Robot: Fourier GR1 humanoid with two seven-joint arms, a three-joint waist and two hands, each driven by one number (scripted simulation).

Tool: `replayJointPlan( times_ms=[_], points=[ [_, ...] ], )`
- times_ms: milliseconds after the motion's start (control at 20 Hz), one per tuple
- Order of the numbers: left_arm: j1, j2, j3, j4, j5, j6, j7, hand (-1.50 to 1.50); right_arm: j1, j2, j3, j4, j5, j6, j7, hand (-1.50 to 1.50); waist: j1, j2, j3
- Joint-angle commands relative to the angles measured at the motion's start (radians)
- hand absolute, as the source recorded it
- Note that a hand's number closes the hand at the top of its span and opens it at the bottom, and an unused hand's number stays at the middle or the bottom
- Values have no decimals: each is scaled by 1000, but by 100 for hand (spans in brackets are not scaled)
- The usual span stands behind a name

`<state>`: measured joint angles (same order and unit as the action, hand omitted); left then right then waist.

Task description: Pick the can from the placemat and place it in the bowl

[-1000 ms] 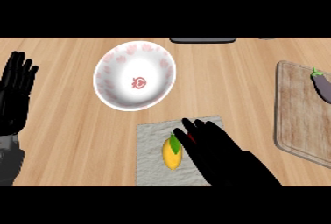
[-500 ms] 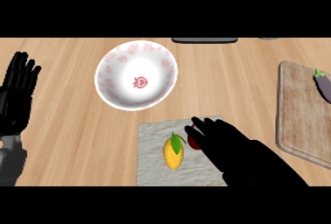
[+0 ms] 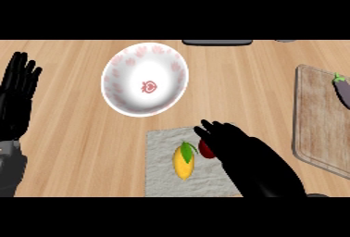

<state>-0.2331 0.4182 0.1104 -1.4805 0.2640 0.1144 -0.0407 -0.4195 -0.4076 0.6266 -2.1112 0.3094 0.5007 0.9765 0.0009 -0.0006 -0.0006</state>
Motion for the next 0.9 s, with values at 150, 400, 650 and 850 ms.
replayJointPlan(
  times_ms=[150,400,650,850],
  points=[
    [12,-15,20,-18,-11,-23,14,0,52,17,-66,97,90,48,-53,-150,0,0,1],
    [15,-40,39,21,-31,-40,-39,0,76,110,-11,222,249,-5,-148,-150,3,1,1],
    [-50,-48,41,10,-59,-27,31,0,84,116,-91,236,262,47,-276,-150,1,1,1],
    [-13,-62,65,21,-68,-42,-7,0,149,104,-83,282,338,-1,-420,-150,1,1,1]
  ],
)
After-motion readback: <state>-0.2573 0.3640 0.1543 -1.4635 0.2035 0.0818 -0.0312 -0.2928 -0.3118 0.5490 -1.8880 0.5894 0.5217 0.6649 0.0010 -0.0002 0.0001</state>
